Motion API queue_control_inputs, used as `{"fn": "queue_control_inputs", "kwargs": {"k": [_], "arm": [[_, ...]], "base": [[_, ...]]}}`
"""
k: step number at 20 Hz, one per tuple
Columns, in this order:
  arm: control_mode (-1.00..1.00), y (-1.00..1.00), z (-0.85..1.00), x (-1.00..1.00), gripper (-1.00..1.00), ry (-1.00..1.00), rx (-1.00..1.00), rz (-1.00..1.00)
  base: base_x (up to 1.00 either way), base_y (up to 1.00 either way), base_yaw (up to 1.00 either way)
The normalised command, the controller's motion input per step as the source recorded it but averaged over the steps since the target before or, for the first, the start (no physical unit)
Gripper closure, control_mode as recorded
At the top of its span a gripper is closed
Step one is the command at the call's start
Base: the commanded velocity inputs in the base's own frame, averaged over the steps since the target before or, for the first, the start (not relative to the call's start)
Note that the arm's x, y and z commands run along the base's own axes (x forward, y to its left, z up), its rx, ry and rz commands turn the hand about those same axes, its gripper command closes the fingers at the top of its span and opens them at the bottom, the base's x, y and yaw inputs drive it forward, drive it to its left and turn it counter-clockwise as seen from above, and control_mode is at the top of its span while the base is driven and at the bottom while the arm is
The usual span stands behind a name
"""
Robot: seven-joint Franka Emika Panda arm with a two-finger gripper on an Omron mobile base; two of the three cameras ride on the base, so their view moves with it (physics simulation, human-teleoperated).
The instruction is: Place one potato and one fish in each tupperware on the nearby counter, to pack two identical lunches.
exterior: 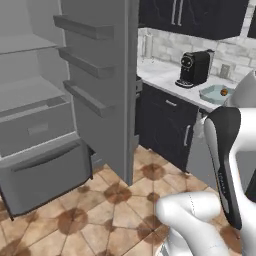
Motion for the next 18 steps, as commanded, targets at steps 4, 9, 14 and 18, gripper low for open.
{"fn": "queue_control_inputs", "kwargs": {"k": [4, 9, 14, 18], "arm": [[1.0, 0.0, 0.0, 0.0, 1.0, 0.0, 0.0, 0.0], [1.0, 0.0, 0.0, 0.0, 1.0, 0.0, 0.0, 0.0], [1.0, 0.0, 0.0, 0.0, 1.0, 0.0, 0.0, 0.0], [1.0, 0.0, 0.0, 0.0, 1.0, 0.0, 0.0, 0.0]], "base": [[-0.11, -0.59, -0.47], [0.01, -0.42, -0.41], [0.37, -0.23, -0.35], [0.65, -0.22, -0.32]]}}
